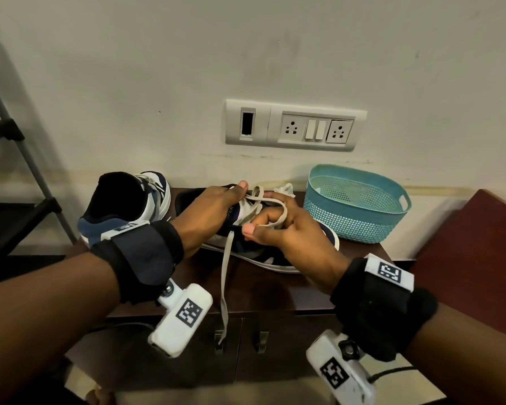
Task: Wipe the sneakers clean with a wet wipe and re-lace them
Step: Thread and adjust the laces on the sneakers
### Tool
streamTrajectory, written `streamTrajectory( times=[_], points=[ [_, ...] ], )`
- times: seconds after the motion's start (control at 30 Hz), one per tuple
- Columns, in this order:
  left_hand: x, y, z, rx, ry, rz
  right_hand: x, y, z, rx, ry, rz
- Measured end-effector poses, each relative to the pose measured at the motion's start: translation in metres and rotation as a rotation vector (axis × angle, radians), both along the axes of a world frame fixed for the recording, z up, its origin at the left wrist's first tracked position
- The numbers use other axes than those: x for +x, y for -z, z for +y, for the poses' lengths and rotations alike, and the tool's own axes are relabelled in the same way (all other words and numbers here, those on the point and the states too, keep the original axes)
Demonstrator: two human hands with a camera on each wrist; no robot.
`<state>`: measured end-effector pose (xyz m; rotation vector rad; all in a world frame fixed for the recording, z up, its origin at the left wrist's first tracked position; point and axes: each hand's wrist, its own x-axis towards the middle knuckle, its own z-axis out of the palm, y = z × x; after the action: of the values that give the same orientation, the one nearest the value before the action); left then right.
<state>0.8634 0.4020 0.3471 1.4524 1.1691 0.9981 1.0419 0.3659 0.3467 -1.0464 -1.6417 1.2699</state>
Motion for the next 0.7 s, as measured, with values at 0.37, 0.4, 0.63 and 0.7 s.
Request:
streamTrajectory(
  times=[0.37,0.4,0.63,0.7],
  points=[
    [-0.004,-0.005,0.0,-0.019,0.085,0.063,0.028,-0.039,0.008,0.307,-0.162,-0.535],
    [-0.006,-0.004,0.0,-0.03,0.114,0.067,0.037,-0.046,0.009,0.311,-0.159,-0.559],
    [-0.006,-0.006,-0.002,0.029,0.184,0.112,0.049,-0.037,0.032,0.23,0.011,-0.5],
    [-0.007,-0.006,-0.001,0.03,0.192,0.109,0.041,-0.036,0.035,0.226,-0.013,-0.476]
  ],
)
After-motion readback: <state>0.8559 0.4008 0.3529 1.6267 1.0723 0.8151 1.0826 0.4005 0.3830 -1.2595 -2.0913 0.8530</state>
